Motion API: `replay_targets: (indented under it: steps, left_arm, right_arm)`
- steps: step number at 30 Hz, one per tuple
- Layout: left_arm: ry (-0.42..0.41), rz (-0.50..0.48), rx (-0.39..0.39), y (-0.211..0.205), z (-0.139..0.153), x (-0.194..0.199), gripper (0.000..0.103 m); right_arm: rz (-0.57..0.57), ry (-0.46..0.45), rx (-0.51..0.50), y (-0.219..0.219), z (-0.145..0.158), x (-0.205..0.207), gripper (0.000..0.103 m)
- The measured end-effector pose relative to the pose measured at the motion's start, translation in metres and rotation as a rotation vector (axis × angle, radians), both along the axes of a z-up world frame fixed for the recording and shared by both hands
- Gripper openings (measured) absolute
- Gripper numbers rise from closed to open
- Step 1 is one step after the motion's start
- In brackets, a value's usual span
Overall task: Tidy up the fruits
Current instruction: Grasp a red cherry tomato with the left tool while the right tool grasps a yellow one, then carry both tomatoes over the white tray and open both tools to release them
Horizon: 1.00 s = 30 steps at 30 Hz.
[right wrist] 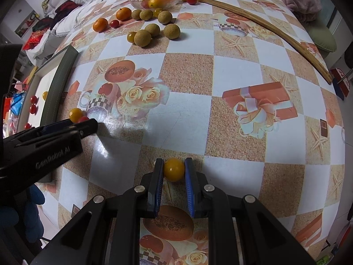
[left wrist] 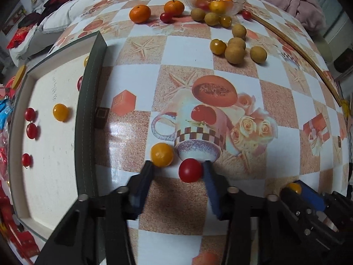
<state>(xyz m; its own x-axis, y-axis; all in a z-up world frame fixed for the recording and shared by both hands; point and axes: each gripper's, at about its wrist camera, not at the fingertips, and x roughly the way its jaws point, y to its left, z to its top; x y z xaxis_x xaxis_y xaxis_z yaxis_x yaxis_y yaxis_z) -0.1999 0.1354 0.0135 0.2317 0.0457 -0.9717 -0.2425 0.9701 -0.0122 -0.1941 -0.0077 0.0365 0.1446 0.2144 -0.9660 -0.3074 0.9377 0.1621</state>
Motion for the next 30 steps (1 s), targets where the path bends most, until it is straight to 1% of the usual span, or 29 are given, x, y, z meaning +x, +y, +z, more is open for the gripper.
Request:
replay_targets:
  steps: [1, 4, 7, 9, 16, 23, 30]
  left_arm:
    - [0.0, -0.003, -0.006, -0.002, 0.001, 0.0, 0.027]
    - [0.0, -0.015, -0.025, -0.003, 0.002, -0.002, 0.022]
    - [-0.002, -0.023, -0.069, 0.001, 0.004, -0.007, 0.022]
    - [-0.008, -0.033, -0.083, 0.005, 0.007, -0.01, 0.022]
    - [-0.029, -0.077, -0.097, 0.007, 0.018, -0.016, 0.022]
    - [-0.059, -0.072, -0.115, 0.021, 0.031, -0.022, 0.022]
    - [-0.09, -0.032, -0.123, 0.045, 0.04, -0.036, 0.022]
  right_arm:
    - [-0.002, 0.003, 0.004, -0.001, 0.0, 0.0, 0.02]
    - [-0.01, 0.011, 0.019, -0.006, 0.001, 0.002, 0.02]
    - [-0.022, 0.016, 0.037, -0.012, 0.003, 0.003, 0.021]
    - [-0.034, 0.022, 0.052, -0.017, 0.004, 0.004, 0.021]
    - [-0.067, 0.042, 0.09, -0.024, 0.01, 0.008, 0.021]
    - [-0.042, 0.038, 0.093, -0.012, 0.018, 0.009, 0.021]
    - [0.002, 0.026, 0.094, 0.013, 0.025, 0.009, 0.021]
